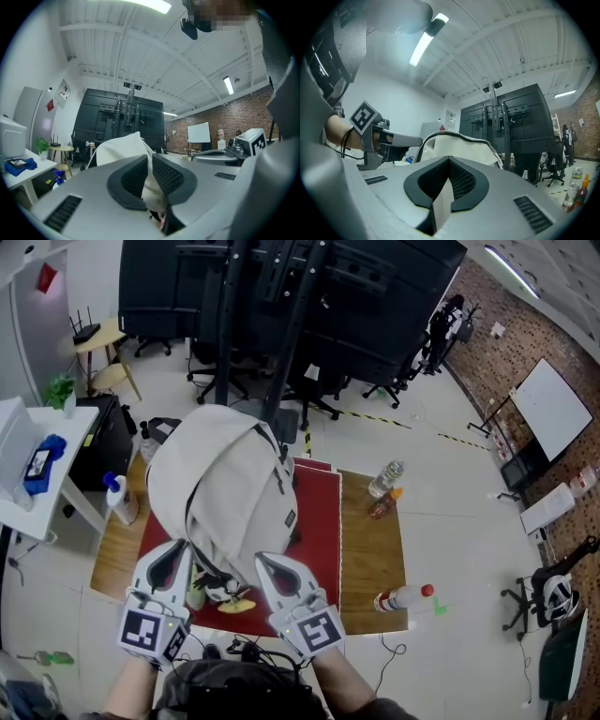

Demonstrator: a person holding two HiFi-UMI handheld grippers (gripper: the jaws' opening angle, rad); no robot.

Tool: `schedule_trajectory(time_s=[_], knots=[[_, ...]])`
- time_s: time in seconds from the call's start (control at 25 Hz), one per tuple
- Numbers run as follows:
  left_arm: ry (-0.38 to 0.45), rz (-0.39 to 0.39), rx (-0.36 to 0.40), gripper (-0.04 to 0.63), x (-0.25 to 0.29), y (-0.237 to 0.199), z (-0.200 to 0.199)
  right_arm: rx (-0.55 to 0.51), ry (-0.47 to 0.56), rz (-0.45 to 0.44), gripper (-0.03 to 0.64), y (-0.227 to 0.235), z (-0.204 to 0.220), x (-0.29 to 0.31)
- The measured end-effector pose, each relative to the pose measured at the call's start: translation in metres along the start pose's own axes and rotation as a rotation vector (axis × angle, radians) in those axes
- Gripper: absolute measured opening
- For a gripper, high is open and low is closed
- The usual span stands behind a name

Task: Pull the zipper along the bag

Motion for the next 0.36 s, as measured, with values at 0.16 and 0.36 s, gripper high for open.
schedule_trajectory(time_s=[0.16, 0.36], knots=[[-0.01, -0.009, 0.008, 0.063, 0.0028, -0.0001, 0.0004, 0.001, -0.005, 0.001, 0.0, 0.0032, 0.002, 0.0021], [-0.011, -0.005, 0.008, 0.057, 0.0035, 0.0002, 0.0018, 0.013, -0.016, 0.011, 0.0, 0.0033, 0.0046, 0.0013]])
Point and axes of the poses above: the fingertips, and each gripper's own axes: x forward along the fingers, y to its right, z out of its underside, the point moved 9 cm from there along -x, backward along the fingers, and after that the axes turned 15 degrees about -x, right-handed, at the moved point
